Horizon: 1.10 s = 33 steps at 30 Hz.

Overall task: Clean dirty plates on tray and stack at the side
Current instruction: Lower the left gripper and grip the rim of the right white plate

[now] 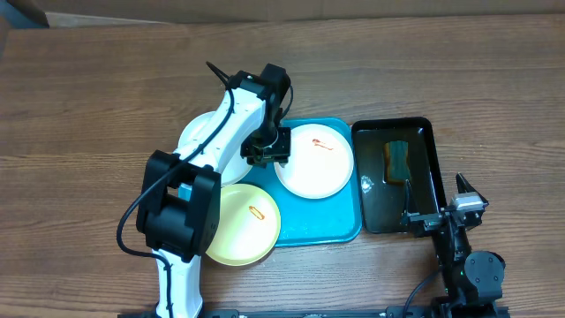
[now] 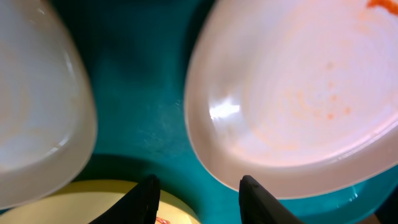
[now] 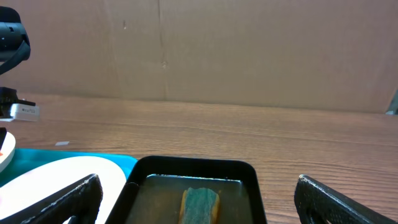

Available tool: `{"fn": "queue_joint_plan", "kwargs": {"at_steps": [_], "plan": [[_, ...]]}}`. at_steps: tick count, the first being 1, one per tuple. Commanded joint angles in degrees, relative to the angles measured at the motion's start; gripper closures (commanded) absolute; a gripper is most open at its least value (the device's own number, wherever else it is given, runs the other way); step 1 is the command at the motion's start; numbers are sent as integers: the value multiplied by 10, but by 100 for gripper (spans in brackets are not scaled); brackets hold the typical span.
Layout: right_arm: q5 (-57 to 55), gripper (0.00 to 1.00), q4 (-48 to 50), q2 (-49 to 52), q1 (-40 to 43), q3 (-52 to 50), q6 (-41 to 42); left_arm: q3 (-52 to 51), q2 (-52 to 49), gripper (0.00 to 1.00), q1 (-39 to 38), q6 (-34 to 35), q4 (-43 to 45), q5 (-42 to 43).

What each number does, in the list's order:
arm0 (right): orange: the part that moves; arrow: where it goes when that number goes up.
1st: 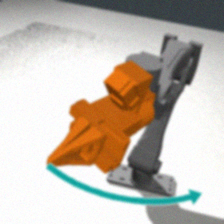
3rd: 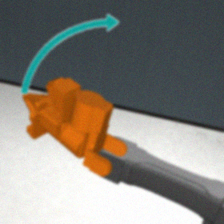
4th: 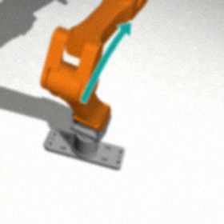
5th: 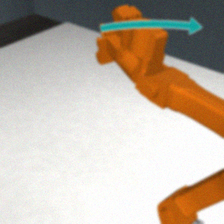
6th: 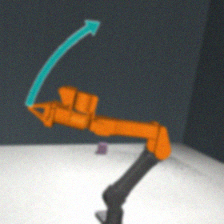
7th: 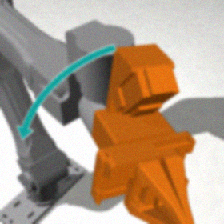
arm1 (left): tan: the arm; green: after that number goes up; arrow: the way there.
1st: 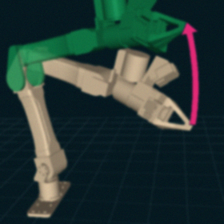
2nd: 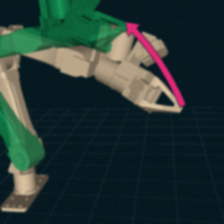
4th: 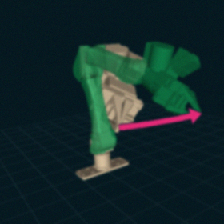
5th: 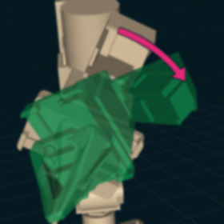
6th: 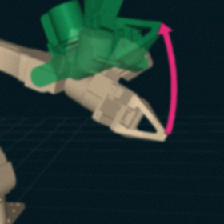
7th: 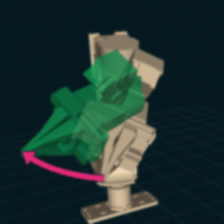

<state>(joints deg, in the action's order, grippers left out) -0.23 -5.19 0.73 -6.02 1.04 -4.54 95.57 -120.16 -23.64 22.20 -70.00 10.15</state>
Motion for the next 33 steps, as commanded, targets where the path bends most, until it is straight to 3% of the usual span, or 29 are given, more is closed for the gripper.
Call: {"fn": "queue_joint_plan", "kwargs": {"at_steps": [1, 4, 13, 16, 19, 21, 33], "plan": [[-1, 0, 4, -5, 1, -6, 0, -11, -5, 55, -26, 19, 0, 38], [-1, 0, 4, -5, 1, -6, 0, -18, -5, 51, -47, 60, 3, 22], [-1, 0, 4, -5, 1, -6, 0, -18, -5, 53, -100, 198, -13, -34], [-1, 0, 4, -5, 1, -6, 0, -23, -5, 57, -113, 257, -16, -63], [-1, 0, 4, -5, 1, -6, 0, -25, -5, 73, -123, 295, -20, -84], [-1, 0, 4, -5, 1, -6, 0, -25, -5, 77, -127, 306, -17, -94], [-1, 0, 4, -5, 1, -6, 0, -30, -5, 62, -131, 321, -7, -110]]}}
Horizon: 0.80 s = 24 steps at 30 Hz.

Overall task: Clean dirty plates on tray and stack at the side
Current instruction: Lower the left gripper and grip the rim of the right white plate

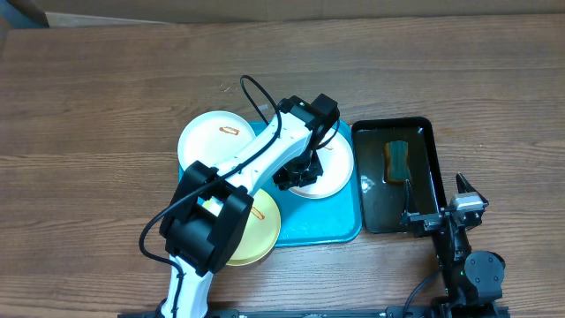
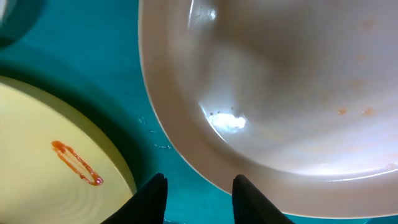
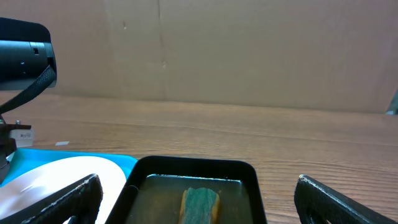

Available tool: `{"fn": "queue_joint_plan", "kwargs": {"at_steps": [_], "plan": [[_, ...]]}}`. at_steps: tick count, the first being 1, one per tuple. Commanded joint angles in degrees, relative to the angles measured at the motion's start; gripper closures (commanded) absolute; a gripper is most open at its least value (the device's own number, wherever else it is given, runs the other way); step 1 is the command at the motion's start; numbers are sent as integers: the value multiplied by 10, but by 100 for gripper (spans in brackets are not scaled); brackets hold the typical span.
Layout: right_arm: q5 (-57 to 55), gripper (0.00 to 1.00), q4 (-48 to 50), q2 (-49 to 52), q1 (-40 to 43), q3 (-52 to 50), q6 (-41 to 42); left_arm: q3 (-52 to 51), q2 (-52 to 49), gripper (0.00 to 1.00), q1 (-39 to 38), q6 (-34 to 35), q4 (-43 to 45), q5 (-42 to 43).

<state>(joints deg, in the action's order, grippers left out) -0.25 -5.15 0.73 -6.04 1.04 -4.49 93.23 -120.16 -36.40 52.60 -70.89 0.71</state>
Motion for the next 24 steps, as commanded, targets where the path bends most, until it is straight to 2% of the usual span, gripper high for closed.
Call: {"fn": "queue_joint_plan", "kwargs": {"at_steps": [1, 9, 17, 21, 24], "plan": [[0, 0, 3, -5, 1, -6, -1, -10, -5, 61, -4, 17, 4, -15], [0, 0, 3, -5, 1, -6, -1, -65, -5, 62, -2, 27, 64, -13], [0, 0, 3, -5, 1, -6, -1, -65, -5, 82, 8, 25, 65, -27], [0, 0, 3, -5, 1, -6, -1, -65, -5, 86, 18, -7, 64, -33], [0, 0, 3, -5, 1, -6, -1, -65, -5, 93, 30, -30, 64, -44]]}}
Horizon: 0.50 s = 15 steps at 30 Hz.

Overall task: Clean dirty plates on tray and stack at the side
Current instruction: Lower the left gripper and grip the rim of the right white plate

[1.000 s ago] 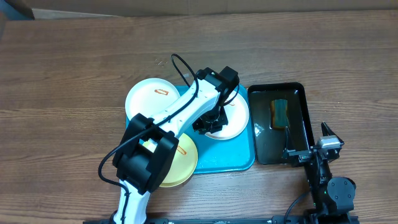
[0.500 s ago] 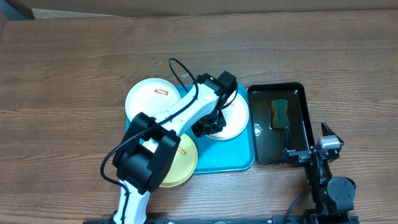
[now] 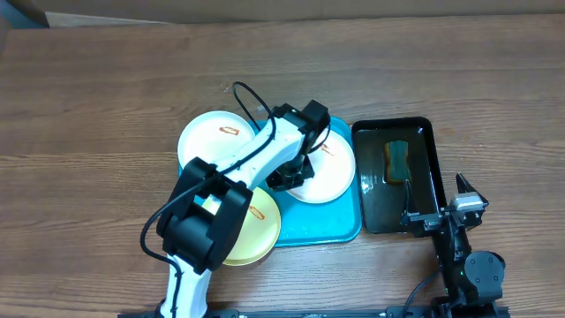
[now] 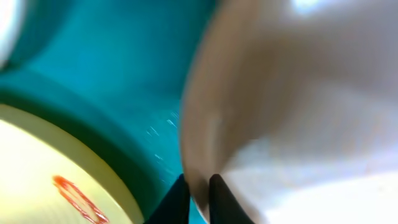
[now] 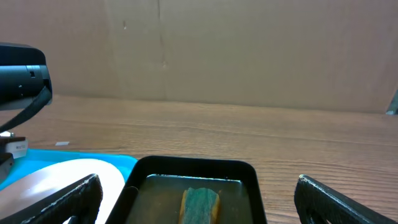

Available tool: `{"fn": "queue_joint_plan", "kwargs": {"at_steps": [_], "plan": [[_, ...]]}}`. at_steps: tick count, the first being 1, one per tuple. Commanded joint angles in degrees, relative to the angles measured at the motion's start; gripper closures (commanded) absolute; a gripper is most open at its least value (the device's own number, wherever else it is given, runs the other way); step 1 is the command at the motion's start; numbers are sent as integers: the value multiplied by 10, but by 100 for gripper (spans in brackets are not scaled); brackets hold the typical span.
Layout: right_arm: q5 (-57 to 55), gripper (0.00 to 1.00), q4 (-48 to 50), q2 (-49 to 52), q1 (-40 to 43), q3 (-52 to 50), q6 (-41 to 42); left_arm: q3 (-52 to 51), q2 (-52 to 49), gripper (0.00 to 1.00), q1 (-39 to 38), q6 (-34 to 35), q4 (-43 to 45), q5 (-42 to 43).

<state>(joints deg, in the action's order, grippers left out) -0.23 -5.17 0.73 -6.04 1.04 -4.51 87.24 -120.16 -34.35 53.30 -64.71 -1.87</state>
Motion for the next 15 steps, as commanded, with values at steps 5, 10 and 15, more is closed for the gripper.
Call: {"fn": "queue_joint_plan", "kwargs": {"at_steps": [5, 10, 15], "plan": [[-1, 0, 3, -5, 1, -6, 0, -5, -5, 96, 33, -66, 3, -18], [-1, 0, 4, -5, 1, -6, 0, -5, -5, 96, 56, -102, 15, -17], [-1, 0, 3, -5, 1, -6, 0, -5, -5, 88, 72, -148, 29, -17]]}}
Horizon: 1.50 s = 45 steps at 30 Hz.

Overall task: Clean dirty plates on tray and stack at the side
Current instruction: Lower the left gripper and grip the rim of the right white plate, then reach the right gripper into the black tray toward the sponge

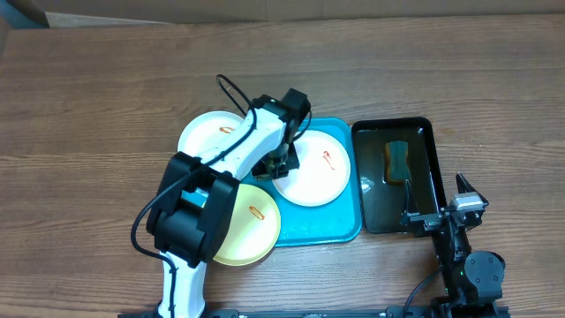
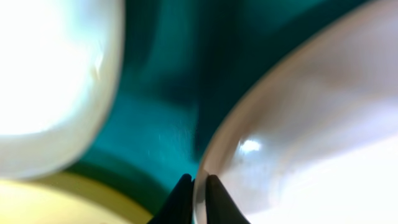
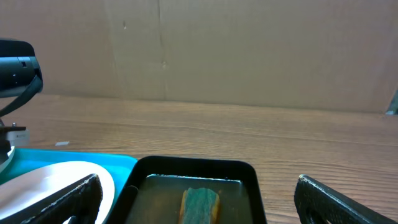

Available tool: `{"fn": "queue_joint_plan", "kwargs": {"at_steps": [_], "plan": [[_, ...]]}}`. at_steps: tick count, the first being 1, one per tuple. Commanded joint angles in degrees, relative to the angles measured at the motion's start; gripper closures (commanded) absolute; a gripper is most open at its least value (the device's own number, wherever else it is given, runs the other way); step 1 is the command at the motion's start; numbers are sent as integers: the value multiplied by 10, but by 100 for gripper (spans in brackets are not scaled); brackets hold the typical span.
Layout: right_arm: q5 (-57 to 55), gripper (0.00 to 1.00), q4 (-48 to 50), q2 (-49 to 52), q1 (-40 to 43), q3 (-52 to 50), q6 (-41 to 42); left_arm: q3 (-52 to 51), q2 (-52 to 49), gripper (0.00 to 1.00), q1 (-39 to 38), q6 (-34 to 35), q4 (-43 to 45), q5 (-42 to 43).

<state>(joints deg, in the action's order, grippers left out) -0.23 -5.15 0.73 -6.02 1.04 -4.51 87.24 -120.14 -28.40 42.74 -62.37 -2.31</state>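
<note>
A white plate (image 1: 316, 177) with an orange smear lies on the blue tray (image 1: 328, 223). My left gripper (image 1: 280, 165) is shut on the plate's left rim; in the left wrist view the black fingertips (image 2: 181, 198) pinch the plate's edge (image 2: 214, 155) over the teal tray (image 2: 165, 93). A second smeared white plate (image 1: 205, 134) lies at the tray's left and a smeared yellow plate (image 1: 252, 225) at its front left. My right gripper (image 1: 446, 216) rests open near the front edge, with nothing between its fingers (image 3: 68, 199).
A black tub (image 1: 424, 132) of water stands right of the tray with a green-and-yellow sponge (image 1: 397, 161) in it, also seen as the sponge (image 3: 200, 204) in the right wrist view. A cardboard wall runs along the table's far side.
My left gripper stays shut on the white plate's rim; its wrist has swung left and the plate has shifted slightly on the tray. The right arm has not moved.
My left gripper stood open over the tray between the plates, beside the white plate's left rim. Then it was open at that plate's front-left rim. Then it was shut on the rim, and it still holds it now, turned further left.
</note>
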Motion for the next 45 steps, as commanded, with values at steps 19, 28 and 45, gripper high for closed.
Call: {"fn": "queue_joint_plan", "kwargs": {"at_steps": [19, 28, 45], "plan": [[-1, 0, 7, -5, 1, -6, 0, -5, 26, 94, 19, -92, 47, -22], [12, 0, 39, -4, 1, -2, 3, -4, 40, 62, 19, -141, 47, 17], [-19, 0, -319, 397, 2, 449, 77, -4, 93, 67, 6, -141, 38, 3]]}}
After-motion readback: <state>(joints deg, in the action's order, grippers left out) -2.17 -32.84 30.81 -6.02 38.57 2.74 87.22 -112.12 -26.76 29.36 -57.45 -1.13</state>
